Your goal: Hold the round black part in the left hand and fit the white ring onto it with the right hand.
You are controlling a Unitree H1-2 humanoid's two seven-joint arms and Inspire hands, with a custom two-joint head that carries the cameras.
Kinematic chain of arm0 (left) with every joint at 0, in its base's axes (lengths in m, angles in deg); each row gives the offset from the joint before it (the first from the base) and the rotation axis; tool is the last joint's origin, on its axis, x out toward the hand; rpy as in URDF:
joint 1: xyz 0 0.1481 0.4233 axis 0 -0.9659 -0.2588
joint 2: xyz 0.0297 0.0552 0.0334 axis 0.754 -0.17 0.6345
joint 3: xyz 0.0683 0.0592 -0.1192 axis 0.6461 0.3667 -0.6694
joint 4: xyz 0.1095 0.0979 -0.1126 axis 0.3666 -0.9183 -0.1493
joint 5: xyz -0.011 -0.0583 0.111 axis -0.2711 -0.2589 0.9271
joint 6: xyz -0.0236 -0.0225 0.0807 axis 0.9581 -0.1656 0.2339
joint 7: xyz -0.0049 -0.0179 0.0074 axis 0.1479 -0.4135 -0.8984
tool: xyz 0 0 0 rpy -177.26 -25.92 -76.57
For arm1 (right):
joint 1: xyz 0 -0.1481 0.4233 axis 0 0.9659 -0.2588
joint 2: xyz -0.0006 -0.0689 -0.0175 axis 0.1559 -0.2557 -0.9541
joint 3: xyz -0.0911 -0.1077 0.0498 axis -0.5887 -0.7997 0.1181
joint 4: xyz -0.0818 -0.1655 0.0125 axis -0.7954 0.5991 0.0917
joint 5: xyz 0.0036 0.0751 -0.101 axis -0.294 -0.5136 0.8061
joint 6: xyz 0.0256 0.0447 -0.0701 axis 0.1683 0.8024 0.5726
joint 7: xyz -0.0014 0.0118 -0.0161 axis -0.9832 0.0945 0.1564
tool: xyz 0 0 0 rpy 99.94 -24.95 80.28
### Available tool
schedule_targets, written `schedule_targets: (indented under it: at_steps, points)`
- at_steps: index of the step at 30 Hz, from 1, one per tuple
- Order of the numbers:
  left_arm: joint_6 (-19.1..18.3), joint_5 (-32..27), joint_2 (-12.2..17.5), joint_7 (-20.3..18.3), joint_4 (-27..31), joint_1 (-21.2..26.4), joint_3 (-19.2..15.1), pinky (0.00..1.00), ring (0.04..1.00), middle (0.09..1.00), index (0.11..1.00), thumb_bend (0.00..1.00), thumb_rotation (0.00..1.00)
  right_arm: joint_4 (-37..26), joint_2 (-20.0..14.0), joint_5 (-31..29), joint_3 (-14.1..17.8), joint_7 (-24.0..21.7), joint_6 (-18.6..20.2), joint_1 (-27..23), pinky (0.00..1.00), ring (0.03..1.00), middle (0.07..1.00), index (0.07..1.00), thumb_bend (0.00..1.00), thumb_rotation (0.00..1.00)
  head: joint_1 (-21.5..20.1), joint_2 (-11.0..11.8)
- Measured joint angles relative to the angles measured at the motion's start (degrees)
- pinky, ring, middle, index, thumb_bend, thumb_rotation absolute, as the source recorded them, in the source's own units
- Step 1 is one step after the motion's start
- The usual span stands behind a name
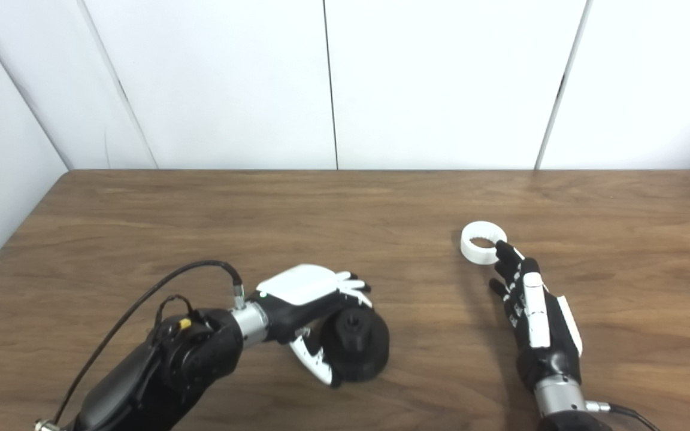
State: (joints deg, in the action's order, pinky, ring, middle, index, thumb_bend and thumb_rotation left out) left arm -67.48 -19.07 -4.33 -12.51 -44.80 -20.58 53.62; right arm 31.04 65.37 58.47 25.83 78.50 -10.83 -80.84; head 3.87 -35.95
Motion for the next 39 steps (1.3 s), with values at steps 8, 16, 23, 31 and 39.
schedule_targets:
  at_steps: [8, 16, 23, 31, 39]
  points:
    - [0.08, 0.64, -0.48, -1.11, 0.49, -0.25, 0.11, 0.91, 1.0, 0.963, 0.732, 0.84, 0.21, 0.0, -0.03, 0.18, -0.03, 0.0, 0.0, -0.01, 0.9, 0.943, 0.93, 0.873, 0.5, 1.0, 0.09, -0.09]
    - [0.19, 1.04, -0.78, -1.52, 0.54, -0.42, -0.23, 0.93, 1.0, 0.959, 0.751, 0.83, 0.23, 0.0, -0.02, 0.16, -0.03, -0.01, 0.06, 0.0, 0.9, 0.939, 0.921, 0.867, 0.51, 1.0, 0.0, -0.09]
    - [0.24, 1.11, -0.84, -1.58, 0.54, -0.52, -0.36, 0.92, 1.0, 0.961, 0.723, 0.83, 0.22, 0.0, -0.05, 0.2, -0.07, -0.01, 0.09, 0.01, 0.9, 0.943, 0.927, 0.874, 0.5, 1.0, 0.0, -0.26]
    - [0.18, 1.09, -1.29, -1.6, 0.53, -0.78, -0.77, 0.93, 1.0, 0.96, 0.734, 0.84, 0.22, -0.38, -1.81, 3.67, -1.71, -0.21, 0.34, -0.2, 0.9, 0.941, 0.929, 0.868, 0.56, 0.66, -0.18, -0.44]
    - [0.32, 1.13, -1.3, -1.63, 0.53, -1.01, -0.97, 0.93, 1.0, 0.957, 0.751, 0.84, 0.21, -1.68, -7.93, 18.01, -4.93, 0.62, 1.55, -6.36, 0.93, 0.926, 0.896, 0.801, 0.76, 0.34, -0.53, -0.62]
